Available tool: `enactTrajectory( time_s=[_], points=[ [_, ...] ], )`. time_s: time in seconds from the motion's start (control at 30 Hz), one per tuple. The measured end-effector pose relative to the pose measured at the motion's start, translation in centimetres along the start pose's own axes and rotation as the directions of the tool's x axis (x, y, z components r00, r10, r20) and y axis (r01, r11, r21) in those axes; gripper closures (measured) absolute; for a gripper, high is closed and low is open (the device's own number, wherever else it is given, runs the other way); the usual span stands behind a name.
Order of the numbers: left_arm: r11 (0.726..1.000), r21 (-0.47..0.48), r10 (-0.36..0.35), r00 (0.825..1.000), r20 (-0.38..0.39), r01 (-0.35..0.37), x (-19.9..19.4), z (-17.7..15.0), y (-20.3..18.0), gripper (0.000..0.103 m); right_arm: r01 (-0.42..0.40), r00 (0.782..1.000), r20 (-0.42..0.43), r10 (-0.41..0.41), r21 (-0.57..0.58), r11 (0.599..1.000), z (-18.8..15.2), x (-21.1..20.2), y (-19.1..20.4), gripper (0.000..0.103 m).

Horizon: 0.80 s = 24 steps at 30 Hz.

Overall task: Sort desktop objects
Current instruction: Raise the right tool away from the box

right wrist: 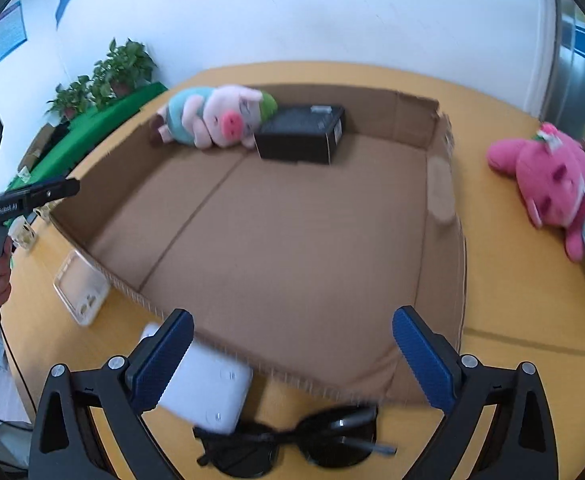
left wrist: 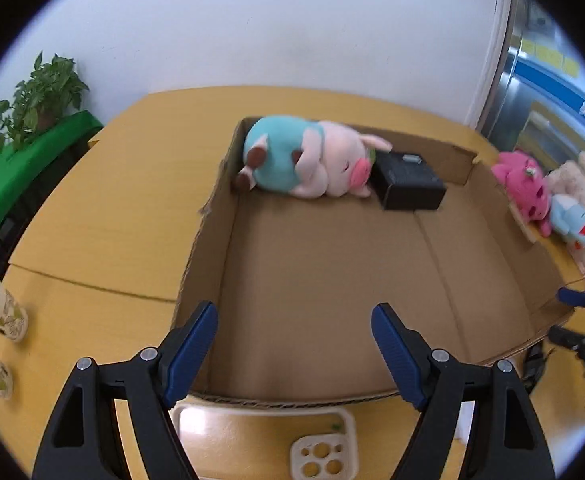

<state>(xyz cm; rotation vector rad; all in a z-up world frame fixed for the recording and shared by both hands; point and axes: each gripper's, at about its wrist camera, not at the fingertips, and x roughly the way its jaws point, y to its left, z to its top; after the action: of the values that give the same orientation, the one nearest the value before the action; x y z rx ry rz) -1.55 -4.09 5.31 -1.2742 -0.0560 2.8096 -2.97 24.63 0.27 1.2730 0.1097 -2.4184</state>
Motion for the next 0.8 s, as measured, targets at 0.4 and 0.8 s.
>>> enactTrajectory(
  time_s=[0.4,0.8],
  points=[
    [0.999,0.05,0.015,1.0,0.009,-0.015,3.5,-0.9,0.7,0.024,0.01,0.998,0.068,-0.015,0.07,0.998,-1.6,-1.1,0.5,0.006],
    [0.996,0.083,-0.02,0.91,0.414,-0.016,-8.7,0.2,-3.4,0.019,0.042,0.968,0.249,-0.043,0.008,0.999,-1.4,-6.8,5.4,0.0]
  ],
)
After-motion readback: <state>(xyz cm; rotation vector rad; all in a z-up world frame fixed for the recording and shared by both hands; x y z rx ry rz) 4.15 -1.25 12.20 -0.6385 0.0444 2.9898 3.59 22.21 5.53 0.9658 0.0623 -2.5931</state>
